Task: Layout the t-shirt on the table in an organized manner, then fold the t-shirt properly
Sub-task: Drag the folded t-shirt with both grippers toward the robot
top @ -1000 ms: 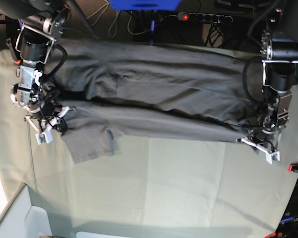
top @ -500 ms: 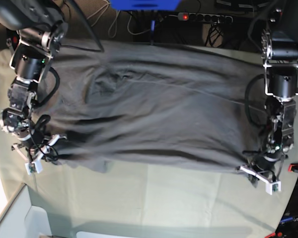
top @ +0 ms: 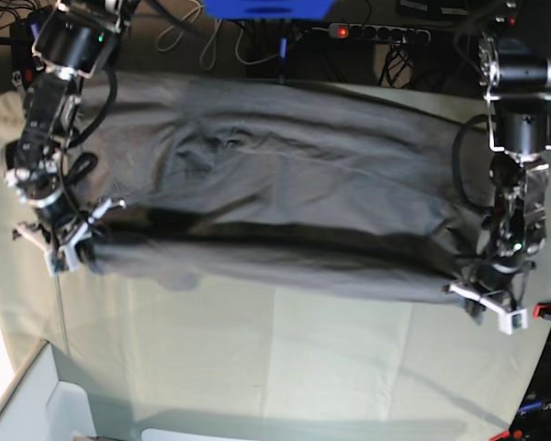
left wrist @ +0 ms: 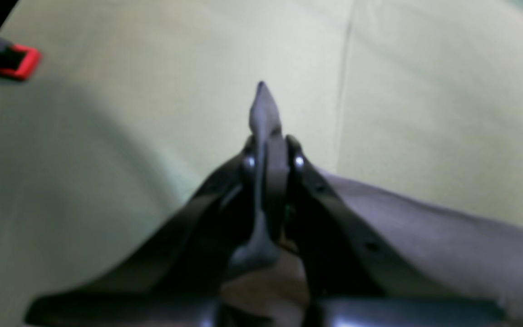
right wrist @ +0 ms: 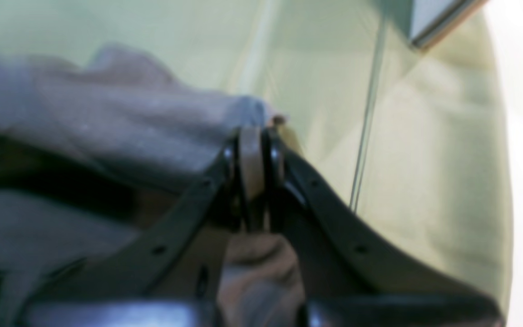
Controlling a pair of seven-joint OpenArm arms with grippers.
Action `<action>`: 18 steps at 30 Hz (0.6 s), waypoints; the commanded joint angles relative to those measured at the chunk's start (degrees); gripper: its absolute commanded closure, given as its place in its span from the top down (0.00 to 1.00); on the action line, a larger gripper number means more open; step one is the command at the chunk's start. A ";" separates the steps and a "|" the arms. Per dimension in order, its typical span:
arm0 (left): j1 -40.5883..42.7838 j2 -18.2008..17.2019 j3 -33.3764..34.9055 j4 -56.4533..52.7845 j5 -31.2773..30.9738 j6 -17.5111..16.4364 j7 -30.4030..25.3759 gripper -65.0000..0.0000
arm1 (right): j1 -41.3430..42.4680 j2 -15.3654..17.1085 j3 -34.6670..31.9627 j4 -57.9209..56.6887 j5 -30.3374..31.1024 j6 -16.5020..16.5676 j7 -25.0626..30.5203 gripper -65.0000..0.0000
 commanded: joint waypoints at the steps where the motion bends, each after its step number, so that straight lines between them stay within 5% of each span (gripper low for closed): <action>1: -0.12 -0.97 -1.43 2.80 -0.23 0.08 -1.67 0.00 | -0.22 0.07 0.21 2.63 0.81 0.73 1.68 0.00; 13: 13.77 -0.89 -3.71 14.14 -0.23 0.08 -1.94 0.00 | -15.43 -2.92 0.21 10.72 0.90 0.73 2.38 0.00; 18: 17.47 -0.89 -3.97 15.10 -0.23 0.08 -2.03 0.00 | -20.97 -3.18 2.23 10.81 0.90 0.73 9.85 0.00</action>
